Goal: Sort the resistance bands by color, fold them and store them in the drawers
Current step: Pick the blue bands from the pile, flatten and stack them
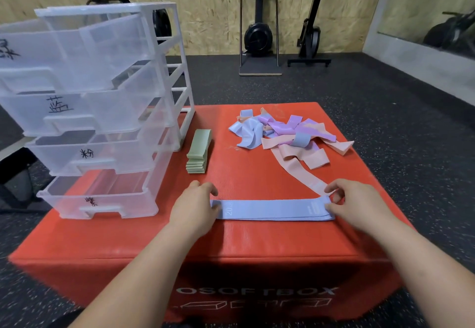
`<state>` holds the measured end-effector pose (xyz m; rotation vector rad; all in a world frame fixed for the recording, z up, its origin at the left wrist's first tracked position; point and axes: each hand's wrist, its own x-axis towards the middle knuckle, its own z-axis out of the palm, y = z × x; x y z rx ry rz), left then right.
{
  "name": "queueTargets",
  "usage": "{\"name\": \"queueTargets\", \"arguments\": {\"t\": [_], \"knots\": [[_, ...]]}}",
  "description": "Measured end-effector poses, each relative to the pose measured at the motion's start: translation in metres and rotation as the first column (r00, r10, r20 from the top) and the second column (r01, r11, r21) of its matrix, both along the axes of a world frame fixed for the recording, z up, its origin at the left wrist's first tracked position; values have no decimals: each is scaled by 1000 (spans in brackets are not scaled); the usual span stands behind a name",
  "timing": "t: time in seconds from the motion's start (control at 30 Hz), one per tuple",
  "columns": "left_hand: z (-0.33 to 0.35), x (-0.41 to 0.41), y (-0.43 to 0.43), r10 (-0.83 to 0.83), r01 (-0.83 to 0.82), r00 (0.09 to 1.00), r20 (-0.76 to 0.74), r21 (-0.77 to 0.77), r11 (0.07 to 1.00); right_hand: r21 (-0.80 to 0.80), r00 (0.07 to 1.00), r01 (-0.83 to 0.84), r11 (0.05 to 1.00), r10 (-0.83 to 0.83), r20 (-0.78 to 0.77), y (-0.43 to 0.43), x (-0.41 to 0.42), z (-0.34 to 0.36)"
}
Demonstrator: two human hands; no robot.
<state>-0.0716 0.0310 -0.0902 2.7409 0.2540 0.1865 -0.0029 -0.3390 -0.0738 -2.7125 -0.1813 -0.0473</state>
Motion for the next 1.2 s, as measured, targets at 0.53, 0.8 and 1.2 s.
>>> {"name": "queueTargets", "arguments": {"t": [0.53,0.8,1.2], "knots": [[4,-2,16,-304,306,951,-52,41,951,-189,943,-333,924,326,-68,-18,8,-6],[4,-1,24,-289,291,956,-53,14,957,-205,932,-361,910,353,-76,-20,15,-10],[3,4,28,-287,288,957,-44,18,957,-241,940,-342,908,329,-96,-17,22,-10]]}}
